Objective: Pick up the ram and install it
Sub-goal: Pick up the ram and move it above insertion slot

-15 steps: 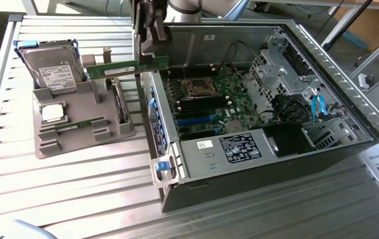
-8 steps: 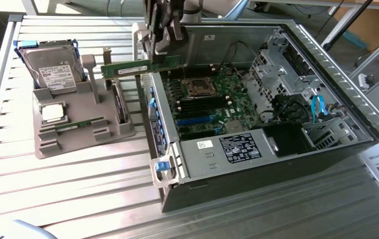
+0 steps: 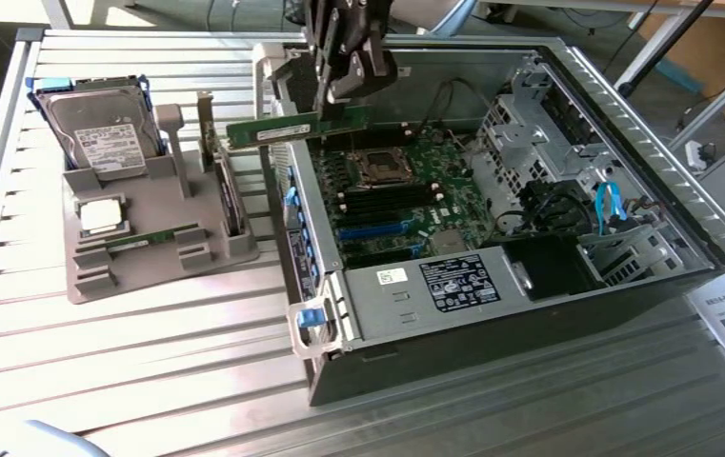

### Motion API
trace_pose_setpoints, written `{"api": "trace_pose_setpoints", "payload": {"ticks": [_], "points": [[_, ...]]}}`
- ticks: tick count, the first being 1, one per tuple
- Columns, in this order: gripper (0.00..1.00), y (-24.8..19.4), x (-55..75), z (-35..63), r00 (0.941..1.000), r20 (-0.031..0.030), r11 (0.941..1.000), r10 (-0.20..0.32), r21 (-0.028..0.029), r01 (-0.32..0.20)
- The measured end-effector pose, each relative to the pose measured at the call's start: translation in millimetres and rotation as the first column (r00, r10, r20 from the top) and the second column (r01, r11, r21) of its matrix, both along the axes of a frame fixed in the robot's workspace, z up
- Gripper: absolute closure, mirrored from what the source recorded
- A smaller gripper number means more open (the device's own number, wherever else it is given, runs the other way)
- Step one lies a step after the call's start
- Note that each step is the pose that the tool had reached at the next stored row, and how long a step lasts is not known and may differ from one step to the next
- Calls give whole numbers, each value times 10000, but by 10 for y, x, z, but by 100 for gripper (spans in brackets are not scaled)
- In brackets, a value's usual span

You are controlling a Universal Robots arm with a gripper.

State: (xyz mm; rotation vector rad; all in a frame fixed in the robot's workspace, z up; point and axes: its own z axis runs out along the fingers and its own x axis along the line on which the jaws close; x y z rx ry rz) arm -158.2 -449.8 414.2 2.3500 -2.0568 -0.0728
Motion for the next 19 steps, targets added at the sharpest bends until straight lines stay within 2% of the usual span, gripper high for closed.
{"api": "trace_pose_setpoints", "payload": {"ticks": [19], "points": [[88,0,717,0,9999,-1,9999,131,-1,-131]]}}
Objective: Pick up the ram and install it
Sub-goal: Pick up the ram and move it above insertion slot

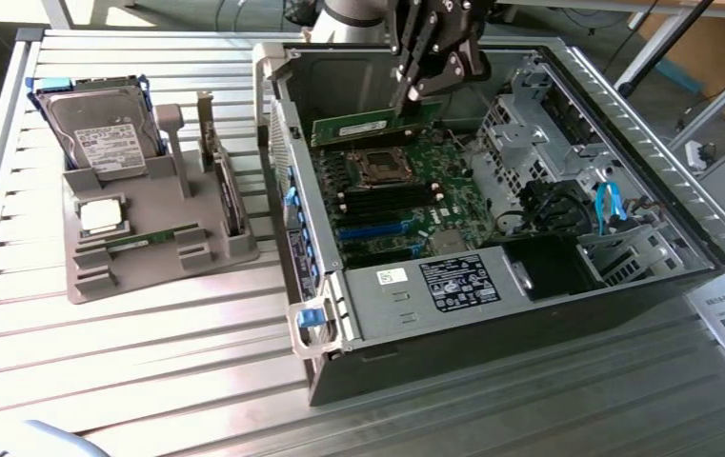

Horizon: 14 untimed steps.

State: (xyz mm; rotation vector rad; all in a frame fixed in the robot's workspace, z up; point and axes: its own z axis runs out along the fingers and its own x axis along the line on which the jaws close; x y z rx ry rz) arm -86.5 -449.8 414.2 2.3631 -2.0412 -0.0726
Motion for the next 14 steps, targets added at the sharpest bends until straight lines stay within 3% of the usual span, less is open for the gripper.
{"api": "trace_pose_setpoints", "payload": {"ticks": [14], "points": [[88,0,477,0,10000,0,10000,73,0,-73]]}}
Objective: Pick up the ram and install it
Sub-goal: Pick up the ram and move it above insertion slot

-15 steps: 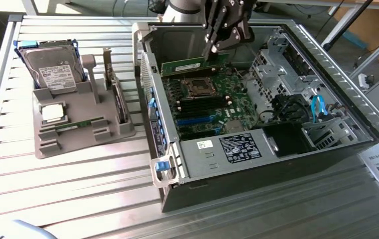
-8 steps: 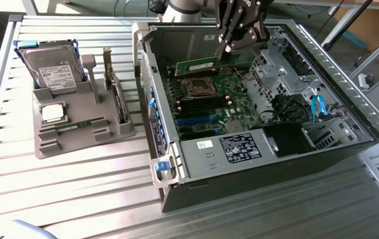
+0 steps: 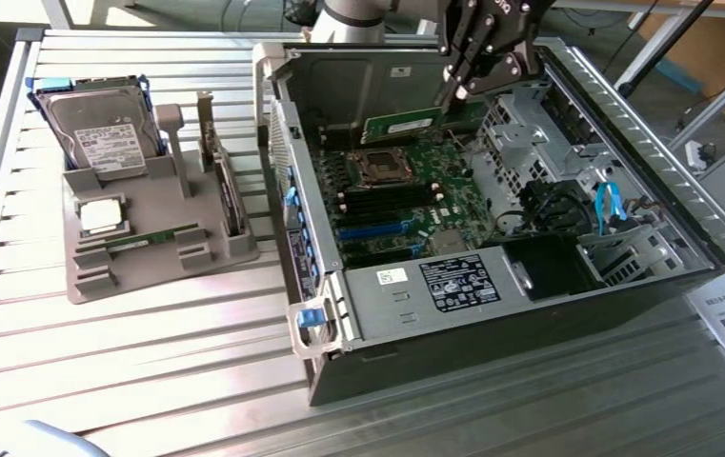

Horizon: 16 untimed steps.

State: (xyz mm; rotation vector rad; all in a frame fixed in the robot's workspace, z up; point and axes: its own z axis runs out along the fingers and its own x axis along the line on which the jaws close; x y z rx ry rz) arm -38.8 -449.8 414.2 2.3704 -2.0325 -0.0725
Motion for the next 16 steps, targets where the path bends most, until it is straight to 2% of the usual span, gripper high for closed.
{"api": "trace_pose_setpoints", "payload": {"ticks": [4,9,11,12,16], "points": [[88,-1,99,0,10000,0,10000,23,0,-23],[88,0,101,0,10000,7,10000,51,0,-51],[88,0,87,1,10000,73,10000,62,4,-62],[88,0,75,0,9999,143,10000,80,19,-80],[88,0,74,0,9998,156,10000,85,21,-85]]}}
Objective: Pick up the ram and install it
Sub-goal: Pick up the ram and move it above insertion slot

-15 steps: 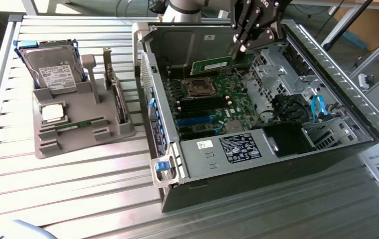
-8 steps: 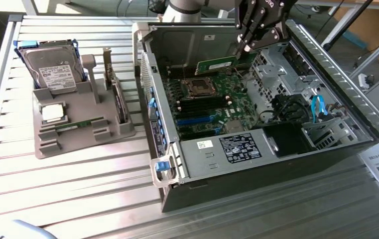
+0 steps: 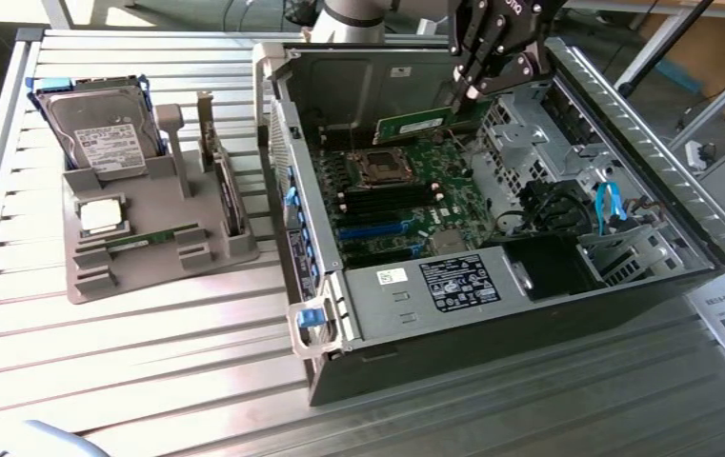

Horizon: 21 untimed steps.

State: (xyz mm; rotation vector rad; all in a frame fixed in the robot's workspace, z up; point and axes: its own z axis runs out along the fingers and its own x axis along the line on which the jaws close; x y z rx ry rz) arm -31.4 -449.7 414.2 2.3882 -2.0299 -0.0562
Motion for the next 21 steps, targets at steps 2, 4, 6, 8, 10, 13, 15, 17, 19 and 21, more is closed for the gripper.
{"api": "trace_pose_setpoints", "payload": {"ticks": [2,4,6,8,10,13,15,17,19,21], "points": [[88,0,0,0,10000,0,10000,-34,-5,34],[88,0,0,0,9999,-1,9999,-169,-8,169],[88,0,0,0,9994,0,9994,-333,-7,333],[88,0,0,0,9987,0,9987,-512,-8,512],[88,0,0,-2,9972,0,9972,-747,-10,747],[88,0,2,-2,9959,0,9959,-906,-11,906],[88,0,3,-2,9959,0,9959,-906,-11,906],[88,1,3,-4,9958,0,9958,-913,-11,913],[88,22,3,-13,9954,0,9954,-958,-10,958],[88,49,2,-18,9951,0,9951,-989,-10,989]]}}
